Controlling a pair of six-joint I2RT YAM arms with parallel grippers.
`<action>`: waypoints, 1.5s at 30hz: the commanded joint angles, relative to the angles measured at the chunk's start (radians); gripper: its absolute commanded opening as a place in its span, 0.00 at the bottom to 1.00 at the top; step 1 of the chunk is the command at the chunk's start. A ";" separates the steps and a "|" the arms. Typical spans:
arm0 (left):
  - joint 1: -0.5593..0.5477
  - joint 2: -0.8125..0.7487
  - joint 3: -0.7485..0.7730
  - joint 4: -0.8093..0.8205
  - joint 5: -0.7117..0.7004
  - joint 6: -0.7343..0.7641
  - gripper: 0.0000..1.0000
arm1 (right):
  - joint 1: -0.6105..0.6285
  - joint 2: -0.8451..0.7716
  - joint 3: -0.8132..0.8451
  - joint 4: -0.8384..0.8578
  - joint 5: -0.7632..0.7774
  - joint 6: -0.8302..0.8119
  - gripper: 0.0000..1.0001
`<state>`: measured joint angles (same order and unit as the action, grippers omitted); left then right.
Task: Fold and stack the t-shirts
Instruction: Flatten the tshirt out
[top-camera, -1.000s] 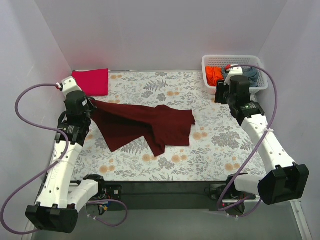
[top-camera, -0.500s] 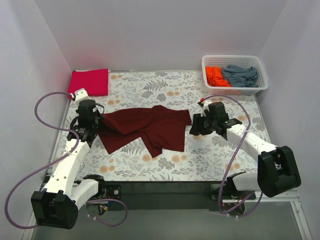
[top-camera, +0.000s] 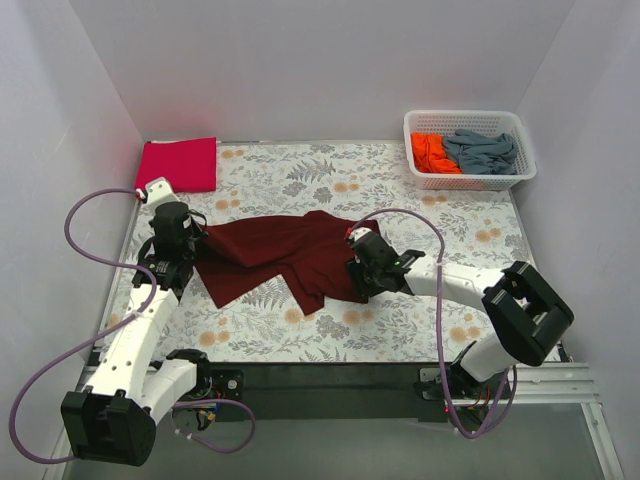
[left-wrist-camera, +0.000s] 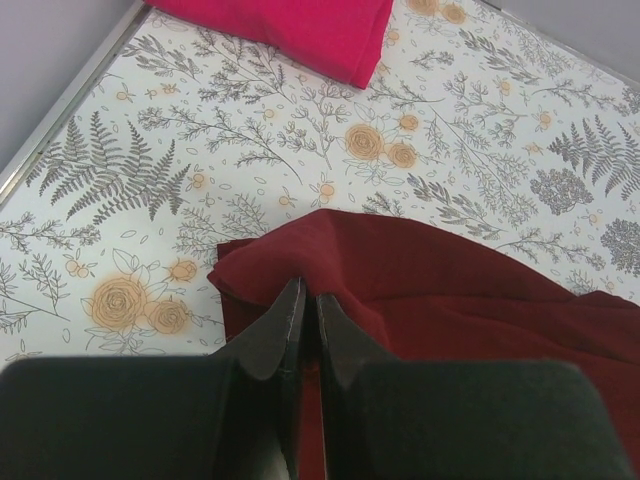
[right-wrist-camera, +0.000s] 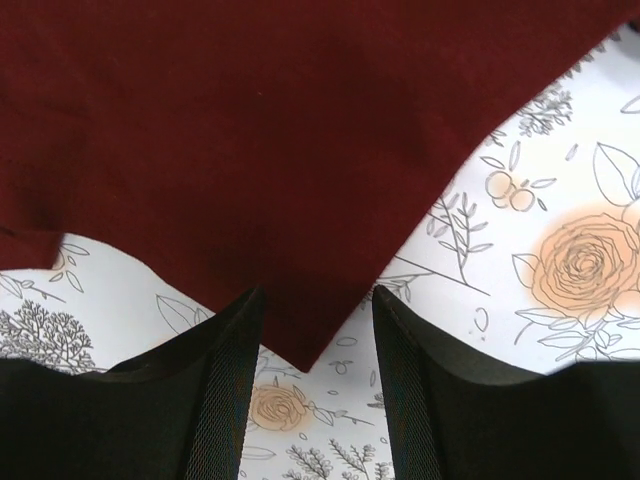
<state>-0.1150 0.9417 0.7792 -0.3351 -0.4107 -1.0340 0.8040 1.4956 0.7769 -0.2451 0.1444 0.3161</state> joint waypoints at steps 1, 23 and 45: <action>0.003 -0.032 -0.001 0.018 -0.028 -0.003 0.00 | 0.053 0.046 0.074 -0.037 0.132 0.028 0.54; 0.003 0.038 0.052 -0.007 -0.059 0.005 0.00 | -0.028 0.141 0.041 -0.160 0.173 0.008 0.01; 0.025 0.491 1.255 -0.174 0.027 0.061 0.00 | -0.433 0.042 1.340 -0.300 0.365 -0.495 0.01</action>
<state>-0.0998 1.5703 1.9816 -0.5114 -0.4019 -1.0157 0.3717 1.6295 2.0647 -0.5335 0.4557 -0.0486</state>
